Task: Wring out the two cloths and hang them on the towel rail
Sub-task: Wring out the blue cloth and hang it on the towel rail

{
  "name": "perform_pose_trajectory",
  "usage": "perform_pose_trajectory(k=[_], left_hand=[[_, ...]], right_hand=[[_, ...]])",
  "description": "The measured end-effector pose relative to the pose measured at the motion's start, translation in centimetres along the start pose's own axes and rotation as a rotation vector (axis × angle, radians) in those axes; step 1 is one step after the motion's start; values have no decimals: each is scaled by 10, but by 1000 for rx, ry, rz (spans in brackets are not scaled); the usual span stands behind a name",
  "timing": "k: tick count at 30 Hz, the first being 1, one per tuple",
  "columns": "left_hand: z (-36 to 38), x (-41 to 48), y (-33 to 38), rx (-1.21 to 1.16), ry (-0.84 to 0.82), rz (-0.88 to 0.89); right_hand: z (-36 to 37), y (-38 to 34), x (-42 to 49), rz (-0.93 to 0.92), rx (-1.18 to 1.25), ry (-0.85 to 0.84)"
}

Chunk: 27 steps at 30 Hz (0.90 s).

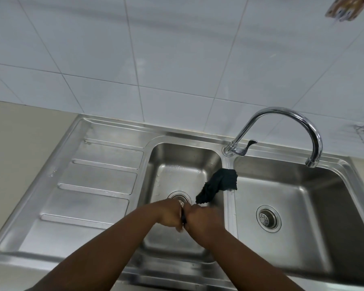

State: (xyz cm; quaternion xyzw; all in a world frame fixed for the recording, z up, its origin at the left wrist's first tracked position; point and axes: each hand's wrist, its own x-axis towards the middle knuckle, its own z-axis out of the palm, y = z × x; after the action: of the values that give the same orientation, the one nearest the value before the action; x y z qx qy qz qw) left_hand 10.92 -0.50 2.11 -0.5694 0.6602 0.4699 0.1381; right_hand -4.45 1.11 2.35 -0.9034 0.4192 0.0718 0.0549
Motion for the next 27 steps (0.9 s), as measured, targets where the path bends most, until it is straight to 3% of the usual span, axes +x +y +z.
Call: perform_pose_trajectory(k=[3, 7, 9, 11, 14, 18, 20, 23, 27], left_hand=[[16, -5, -5, 50, 221, 84], [27, -16, -15, 26, 514, 350], [28, -24, -16, 192, 674, 477], [30, -29, -13, 341, 788, 567], [22, -32, -7, 384, 910, 649], [-1, -34, 0, 618, 1009, 663], [-8, -35, 0, 706, 907, 584], [-9, -35, 8, 806, 716, 402], [-7, -29, 18, 693, 484, 213]], right_hand=[[-1, 7, -2, 73, 303, -136], [-19, 17, 5, 469, 1010, -501], [-30, 27, 4, 635, 1383, -713], [-36, 34, 1, 573, 1693, -912], [-42, 30, -3, 372, 1885, -1122], [-46, 19, -3, 374, 1774, -1076], [-46, 17, 2, 445, 1594, -936], [-50, 11, 10, 494, 1131, -734], [-38, 3, 17, 325, 574, -450]])
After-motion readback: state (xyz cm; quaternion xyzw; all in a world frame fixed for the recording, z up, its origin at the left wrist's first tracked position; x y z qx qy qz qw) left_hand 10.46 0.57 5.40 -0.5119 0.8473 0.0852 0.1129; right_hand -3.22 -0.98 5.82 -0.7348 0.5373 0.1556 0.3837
